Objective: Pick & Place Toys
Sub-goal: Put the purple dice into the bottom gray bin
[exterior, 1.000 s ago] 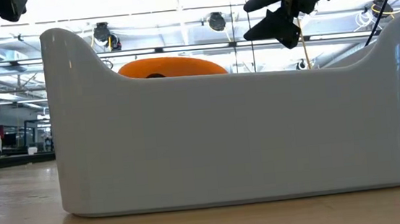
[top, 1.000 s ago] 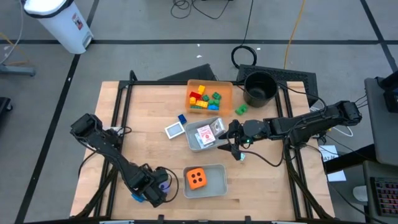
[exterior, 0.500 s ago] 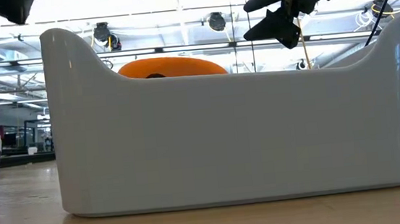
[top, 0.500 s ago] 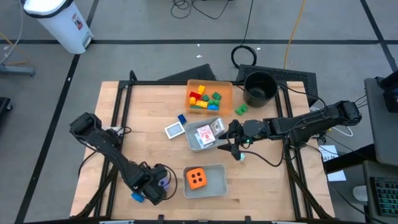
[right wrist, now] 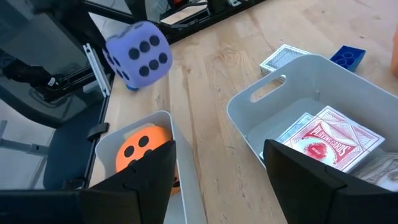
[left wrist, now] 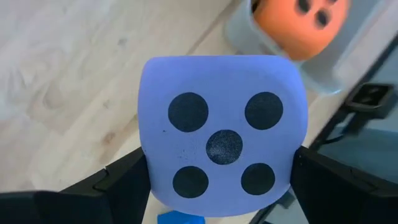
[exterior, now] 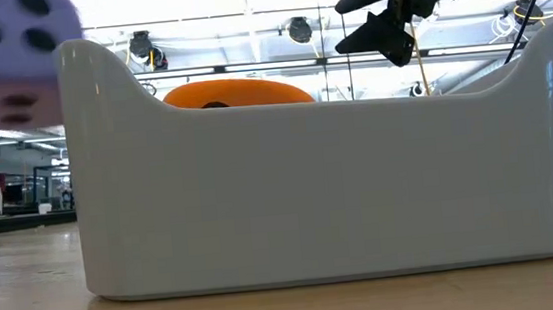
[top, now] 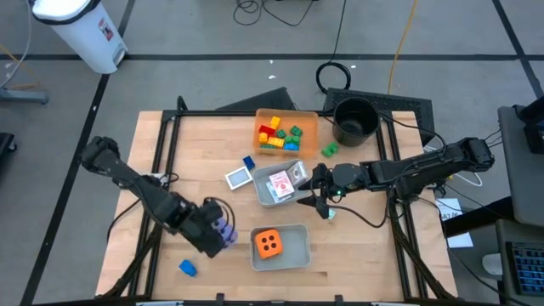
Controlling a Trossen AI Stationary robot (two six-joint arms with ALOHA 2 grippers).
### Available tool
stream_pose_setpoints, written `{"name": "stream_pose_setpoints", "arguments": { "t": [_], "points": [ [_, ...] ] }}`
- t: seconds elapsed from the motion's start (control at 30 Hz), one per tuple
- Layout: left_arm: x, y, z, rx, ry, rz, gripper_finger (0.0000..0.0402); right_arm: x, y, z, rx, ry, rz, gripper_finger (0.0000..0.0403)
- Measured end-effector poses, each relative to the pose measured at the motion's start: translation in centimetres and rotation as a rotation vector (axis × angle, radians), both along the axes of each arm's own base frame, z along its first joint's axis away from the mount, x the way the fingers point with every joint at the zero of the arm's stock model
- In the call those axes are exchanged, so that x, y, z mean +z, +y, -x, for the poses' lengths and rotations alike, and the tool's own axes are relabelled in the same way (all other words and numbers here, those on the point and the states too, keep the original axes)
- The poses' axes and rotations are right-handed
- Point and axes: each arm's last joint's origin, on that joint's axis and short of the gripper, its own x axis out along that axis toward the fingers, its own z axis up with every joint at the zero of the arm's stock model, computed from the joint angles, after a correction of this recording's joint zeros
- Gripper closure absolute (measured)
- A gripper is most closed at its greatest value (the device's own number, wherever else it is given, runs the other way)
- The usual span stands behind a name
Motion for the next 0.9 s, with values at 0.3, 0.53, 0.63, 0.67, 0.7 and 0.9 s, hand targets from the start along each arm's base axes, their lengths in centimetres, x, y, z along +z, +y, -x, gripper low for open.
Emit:
{"name": "stream_pose_setpoints", "arguments": {
  "t": [0.3, 0.53, 0.63, 0.67, 0.7, 0.9],
  "points": [
    [4.0, 3.4, -4.6, -0.095, -0.322, 0.034, 0.0078, 1.1, -0.1, 0.9, 0.01, -0.033, 0.02, 0.0165],
    [5.8, 5.1, -10.0, -0.295, -0.307, -0.062, 0.0078, 2.2, -0.8, 3.8, -0.074, 0.021, 0.078, 0.0165],
    [5.8, 5.1, -12.8, -0.383, -0.275, -0.082, 0.0078, 2.2, -1.2, 5.0, -0.138, 0.075, 0.092, 0.0165],
    [5.7, 5.1, -13.7, -0.41, -0.259, -0.085, 0.0078, 2.2, -1.3, 5.3, -0.15, 0.091, 0.097, 0.0165],
    [5.6, 5.2, -14.5, -0.434, -0.246, -0.09, 0.0078, 2.2, -1.3, 5.6, -0.165, 0.107, 0.107, 0.0165],
    [5.6, 5.4, -18.4, -0.538, -0.203, -0.146, 0.0078, 2.0, -1.6, 6.2, -0.187, 0.146, 0.135, 0.0165]
  ]
}}
